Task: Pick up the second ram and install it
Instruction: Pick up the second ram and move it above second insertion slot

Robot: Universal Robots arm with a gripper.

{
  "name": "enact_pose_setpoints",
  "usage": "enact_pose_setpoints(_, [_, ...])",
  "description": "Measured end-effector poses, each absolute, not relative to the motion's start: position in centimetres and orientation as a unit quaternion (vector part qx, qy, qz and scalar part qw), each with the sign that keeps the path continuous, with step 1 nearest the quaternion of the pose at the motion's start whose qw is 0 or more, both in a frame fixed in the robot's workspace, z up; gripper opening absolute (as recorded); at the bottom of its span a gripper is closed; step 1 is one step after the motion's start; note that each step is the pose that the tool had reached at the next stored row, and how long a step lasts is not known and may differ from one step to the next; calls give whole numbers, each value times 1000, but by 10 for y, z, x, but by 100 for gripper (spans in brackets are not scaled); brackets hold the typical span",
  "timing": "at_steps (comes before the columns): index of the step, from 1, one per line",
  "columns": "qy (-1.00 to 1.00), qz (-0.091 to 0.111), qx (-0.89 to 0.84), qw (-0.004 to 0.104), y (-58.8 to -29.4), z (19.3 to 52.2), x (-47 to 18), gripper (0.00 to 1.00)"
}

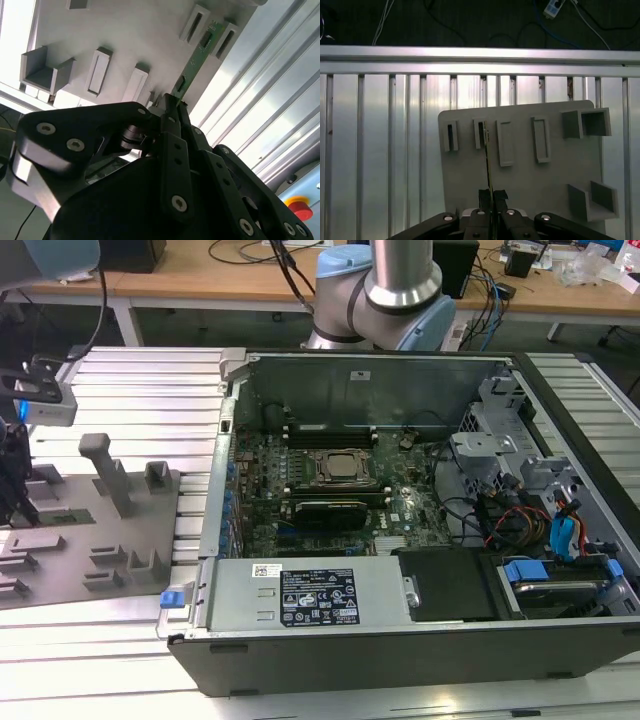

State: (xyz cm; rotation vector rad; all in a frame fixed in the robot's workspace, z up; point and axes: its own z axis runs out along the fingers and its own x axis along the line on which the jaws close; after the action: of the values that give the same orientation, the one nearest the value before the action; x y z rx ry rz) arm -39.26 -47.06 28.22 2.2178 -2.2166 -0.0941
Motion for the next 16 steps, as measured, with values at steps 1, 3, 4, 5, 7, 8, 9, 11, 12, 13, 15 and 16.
enact_pose_setpoints(1, [-707, -30, 707, 2, -471, 284, -393, 14])
enact_pose_setpoints(3, [-707, -30, 707, 2, -471, 287, -393, 14])
enact_pose_setpoints(4, [-707, -30, 707, 2, -471, 289, -393, 14])
enact_pose_setpoints(5, [-707, -30, 707, 2, -471, 290, -393, 14])
enact_pose_setpoints(7, [-707, -30, 707, 2, -471, 292, -393, 14])
enact_pose_setpoints(8, [-707, -30, 707, 2, -471, 293, -393, 14])
enact_pose_setpoints(9, [-707, -30, 707, 2, -471, 294, -393, 14])
enact_pose_setpoints(11, [-707, -30, 707, 2, -471, 298, -393, 14])
enact_pose_setpoints(12, [-707, -30, 707, 2, -471, 301, -393, 14])
enact_pose_setpoints(13, [-707, -30, 707, 2, -471, 302, -393, 14])
enact_pose_setpoints(15, [-707, -30, 707, 2, -471, 306, -393, 14])
enact_pose_setpoints(16, [-707, -30, 707, 2, -471, 308, -393, 14])
